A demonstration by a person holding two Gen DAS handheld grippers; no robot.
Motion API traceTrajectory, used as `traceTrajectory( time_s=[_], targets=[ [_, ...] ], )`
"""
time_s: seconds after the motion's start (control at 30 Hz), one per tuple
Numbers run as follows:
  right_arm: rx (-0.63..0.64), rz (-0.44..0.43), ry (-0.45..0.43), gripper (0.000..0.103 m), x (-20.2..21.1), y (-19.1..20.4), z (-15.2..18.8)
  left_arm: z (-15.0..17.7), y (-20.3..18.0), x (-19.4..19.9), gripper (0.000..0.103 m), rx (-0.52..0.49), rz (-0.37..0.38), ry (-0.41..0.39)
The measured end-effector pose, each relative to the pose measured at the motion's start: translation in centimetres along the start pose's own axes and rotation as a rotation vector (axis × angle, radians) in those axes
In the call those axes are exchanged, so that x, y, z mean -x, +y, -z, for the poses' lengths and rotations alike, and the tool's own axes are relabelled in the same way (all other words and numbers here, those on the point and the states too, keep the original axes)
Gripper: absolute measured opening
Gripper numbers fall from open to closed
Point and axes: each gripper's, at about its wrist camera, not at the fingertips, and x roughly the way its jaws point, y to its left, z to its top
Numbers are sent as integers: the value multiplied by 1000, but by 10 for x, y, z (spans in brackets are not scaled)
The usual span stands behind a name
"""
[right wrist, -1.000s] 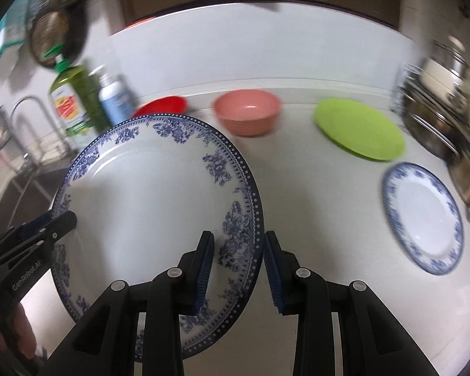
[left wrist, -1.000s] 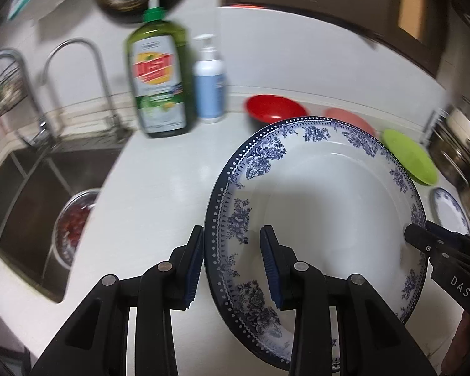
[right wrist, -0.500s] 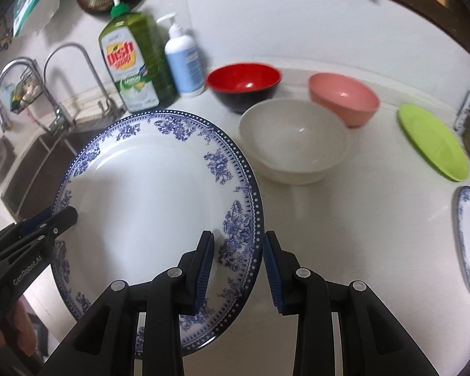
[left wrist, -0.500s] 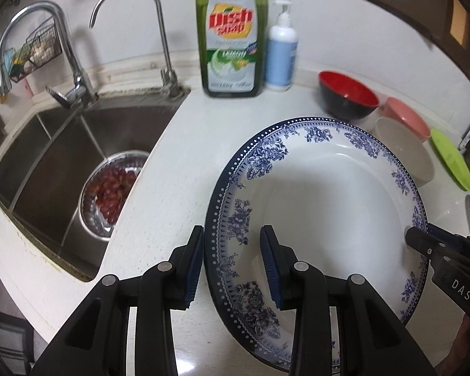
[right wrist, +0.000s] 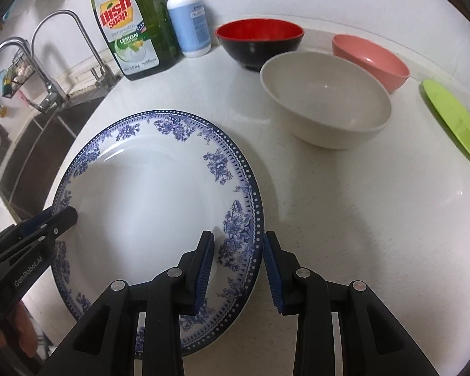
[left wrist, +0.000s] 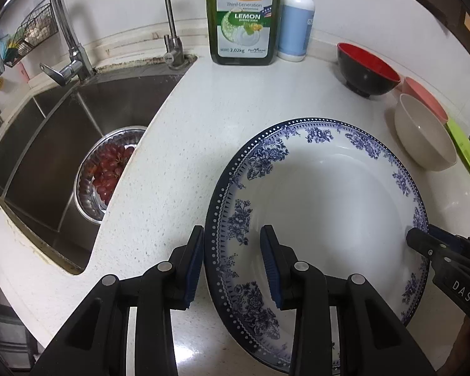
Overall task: Organize plates and bowls
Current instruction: 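Lift the blue-and-white plate with both grippers and carry it toward the sink, then lower the plate onto the counter and open both grippers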
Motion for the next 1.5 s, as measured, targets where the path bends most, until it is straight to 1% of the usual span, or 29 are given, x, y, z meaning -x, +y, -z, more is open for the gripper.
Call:
traceTrajectory(
  time_s=[0.27,0.53,0.63,0.67,0.7,0.77,0.8,0.83,0.87,0.9,0.93,1.0,1.07,1.13,1.23,1.37,1.47,1.5],
  targets=[
    [-2,6,24,34,-5,1,-1,3,1,-7,36,-1,6,22],
    [4,19,20,34,-6,4,-2,3,2,-10,37,9,14,33],
    [3,17,20,35,-5,4,-3,2,2,-9,45,5,12,34],
    [2,16,20,35,-5,4,-3,2,1,-8,53,2,-4,26],
    [-1,12,19,35,-5,3,-3,1,1,-5,59,0,-21,13],
    [-7,9,13,35,-4,3,-3,0,1,2,65,-3,-40,-18],
    [-11,10,6,35,-2,2,-3,-1,0,8,71,-11,-55,-46],
    [-13,8,-1,38,-1,0,-3,-3,-1,13,74,-19,-65,-66],
    [-14,6,-13,40,2,0,-3,-4,-4,18,80,-28,-77,-93],
    [-15,7,-28,46,6,-1,-3,-6,-6,25,86,-38,-83,-124],
    [-18,4,-42,50,10,-2,-4,-7,-8,31,88,-44,-85,-152],
    [-25,0,-77,51,20,-5,-4,-10,-13,41,95,-51,-85,-201],
    [-30,1,-104,52,29,-9,-5,-13,-22,53,98,-71,-80,-250],
    [-45,9,-145,61,42,-17,-4,-14,-30,61,100,-96,-70,-285],
    [-65,35,-207,68,63,-29,-2,-18,-50,71,101,-148,-32,-318],
    [-97,76,-271,73,89,-48,1,-22,-80,86,101,-199,35,-361],
    [-135,107,-305,75,104,-64,5,-22,-102,95,102,-222,76,-414],
    [-154,125,-319,76,111,-73,7,-22,-111,100,103,-234,91,-444]
  ],
)
